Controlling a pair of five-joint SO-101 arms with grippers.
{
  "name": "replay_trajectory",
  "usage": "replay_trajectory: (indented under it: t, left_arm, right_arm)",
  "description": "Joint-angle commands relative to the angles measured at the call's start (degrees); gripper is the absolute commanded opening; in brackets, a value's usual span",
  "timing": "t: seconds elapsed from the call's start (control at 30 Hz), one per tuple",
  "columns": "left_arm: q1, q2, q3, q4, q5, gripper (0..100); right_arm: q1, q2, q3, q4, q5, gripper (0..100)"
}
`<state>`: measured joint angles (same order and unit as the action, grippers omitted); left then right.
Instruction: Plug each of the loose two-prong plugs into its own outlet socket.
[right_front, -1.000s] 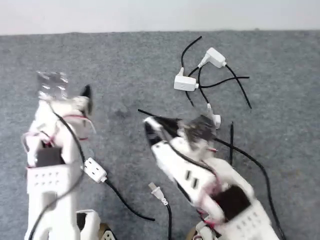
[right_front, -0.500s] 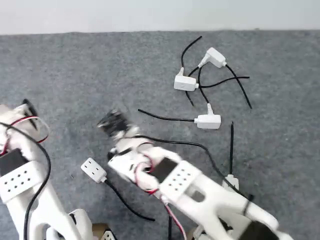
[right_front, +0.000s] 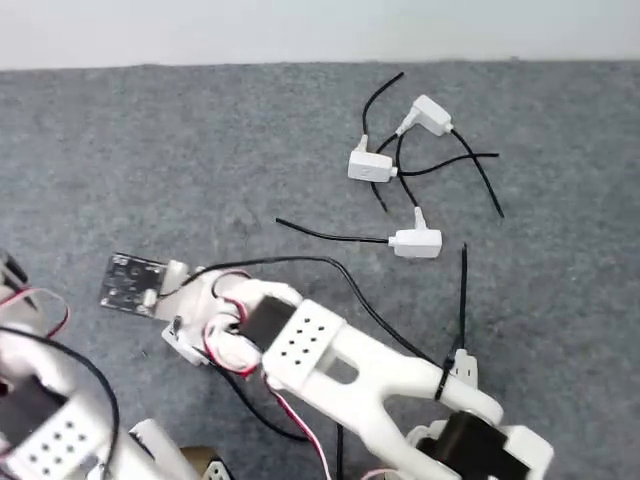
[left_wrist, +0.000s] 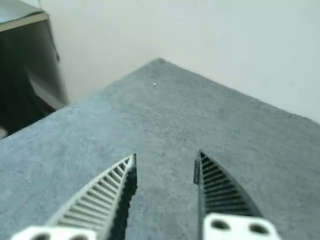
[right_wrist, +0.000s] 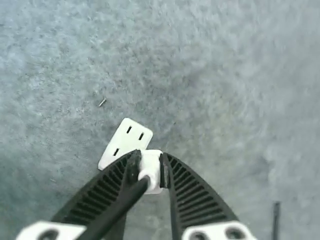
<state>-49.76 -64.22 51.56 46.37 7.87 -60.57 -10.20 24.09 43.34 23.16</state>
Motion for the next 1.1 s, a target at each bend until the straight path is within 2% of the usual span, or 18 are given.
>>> replay_trajectory:
  t: [0.0,0.33,0.63,0.83,0.93,1.07]
  left_arm:
    - [-1.76,-8.35,1.19,3.96,-1.14,18]
    - [-4.75,-12.13,5.85,2.37,-4.92,18]
    - [-10.64,-12.22,7.43,-1.23,-5.89,18]
    - [-16.09,-12.13,4.53,-1.23,-5.54,18]
    - [-16.53,-12.22,1.19,-0.7,-3.43,18]
    - [-16.97,-12.22,-9.45,6.51,-2.55,18]
  right_arm:
    - [-1.27,2.42,-10.81,6.29,6.33,0.9]
    - [-4.7,11.82,-17.67,15.78,19.87,0.9]
    - [-5.14,12.7,-21.01,17.19,27.34,0.9]
    - [-4.88,12.7,-20.4,17.36,28.31,0.9]
    - [-4.79,12.7,-19.87,17.1,28.31,0.9]
    - [-4.97,12.7,-19.87,16.92,28.04,0.9]
